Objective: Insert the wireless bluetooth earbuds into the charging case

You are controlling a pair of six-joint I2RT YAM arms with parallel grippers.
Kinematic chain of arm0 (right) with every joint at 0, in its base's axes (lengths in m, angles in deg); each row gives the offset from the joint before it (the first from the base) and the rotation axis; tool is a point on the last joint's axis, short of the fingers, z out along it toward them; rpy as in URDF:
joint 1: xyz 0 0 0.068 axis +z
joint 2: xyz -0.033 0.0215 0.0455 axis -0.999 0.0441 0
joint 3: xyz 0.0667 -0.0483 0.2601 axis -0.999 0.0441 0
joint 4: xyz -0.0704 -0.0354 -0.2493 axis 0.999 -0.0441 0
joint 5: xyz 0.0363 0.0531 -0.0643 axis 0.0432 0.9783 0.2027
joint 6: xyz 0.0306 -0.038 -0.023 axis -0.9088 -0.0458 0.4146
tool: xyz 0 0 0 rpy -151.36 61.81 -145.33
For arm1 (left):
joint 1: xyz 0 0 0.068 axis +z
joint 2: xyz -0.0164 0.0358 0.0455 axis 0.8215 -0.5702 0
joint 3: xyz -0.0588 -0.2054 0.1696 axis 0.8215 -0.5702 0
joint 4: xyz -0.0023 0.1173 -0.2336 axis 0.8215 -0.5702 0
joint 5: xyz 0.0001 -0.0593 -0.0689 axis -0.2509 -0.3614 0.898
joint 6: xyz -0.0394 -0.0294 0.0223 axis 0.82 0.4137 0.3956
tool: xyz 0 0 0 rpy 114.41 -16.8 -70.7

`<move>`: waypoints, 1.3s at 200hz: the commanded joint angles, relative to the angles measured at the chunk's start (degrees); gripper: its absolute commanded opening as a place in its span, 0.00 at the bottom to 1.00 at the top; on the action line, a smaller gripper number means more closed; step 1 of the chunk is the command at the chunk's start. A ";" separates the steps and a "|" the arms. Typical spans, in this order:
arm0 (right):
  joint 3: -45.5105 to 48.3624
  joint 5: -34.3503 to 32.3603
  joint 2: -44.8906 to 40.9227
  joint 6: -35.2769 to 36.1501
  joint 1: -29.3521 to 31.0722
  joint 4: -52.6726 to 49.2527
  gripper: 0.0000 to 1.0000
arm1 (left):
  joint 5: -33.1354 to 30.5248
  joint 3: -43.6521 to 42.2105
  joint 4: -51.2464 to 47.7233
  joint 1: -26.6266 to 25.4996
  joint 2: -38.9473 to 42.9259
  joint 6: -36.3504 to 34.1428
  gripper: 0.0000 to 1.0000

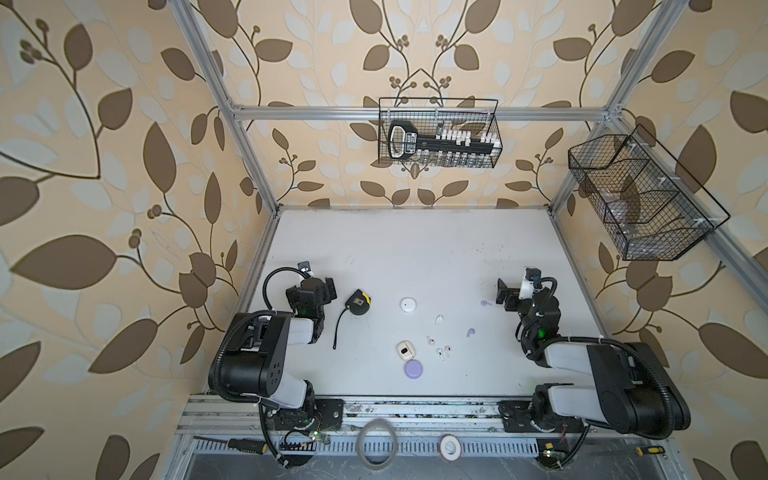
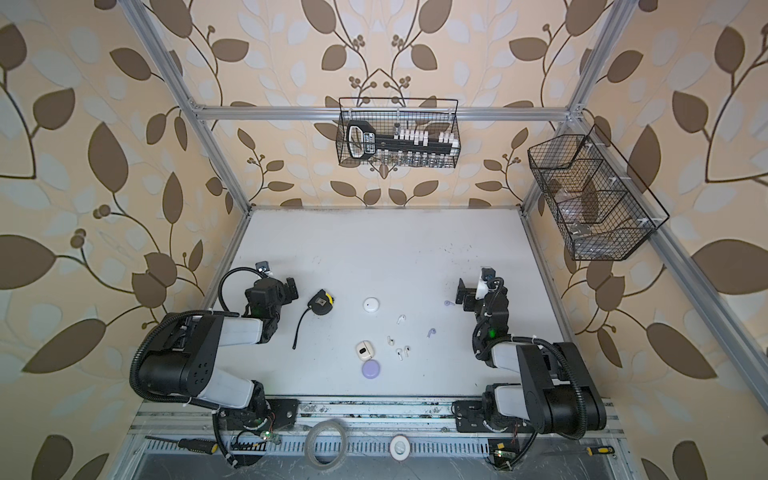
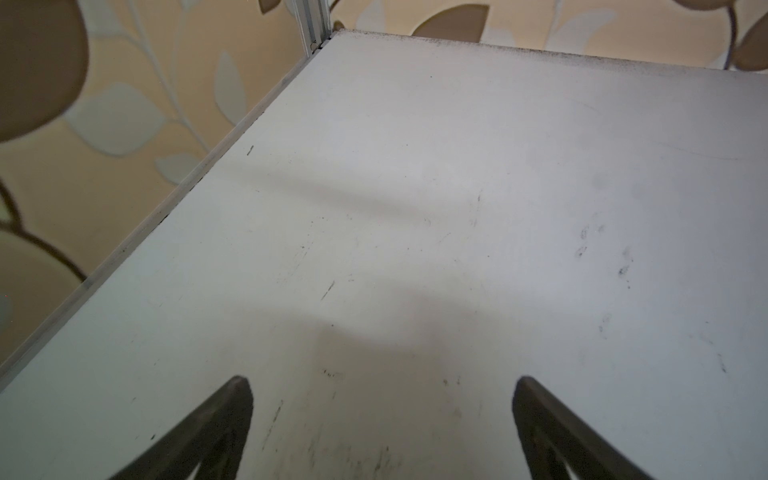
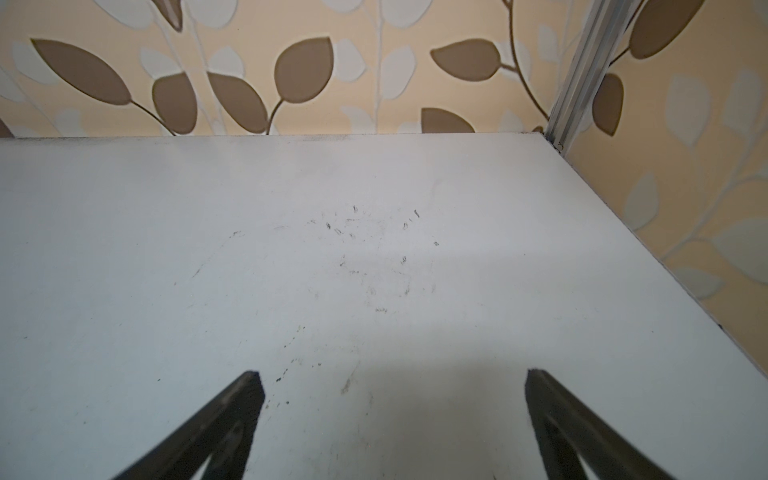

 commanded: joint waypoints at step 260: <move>-39.94 2.75 16.47 0.90 49.18 -54.78 0.91 | 25.64 3.12 -58.14 -0.88 52.85 24.95 0.94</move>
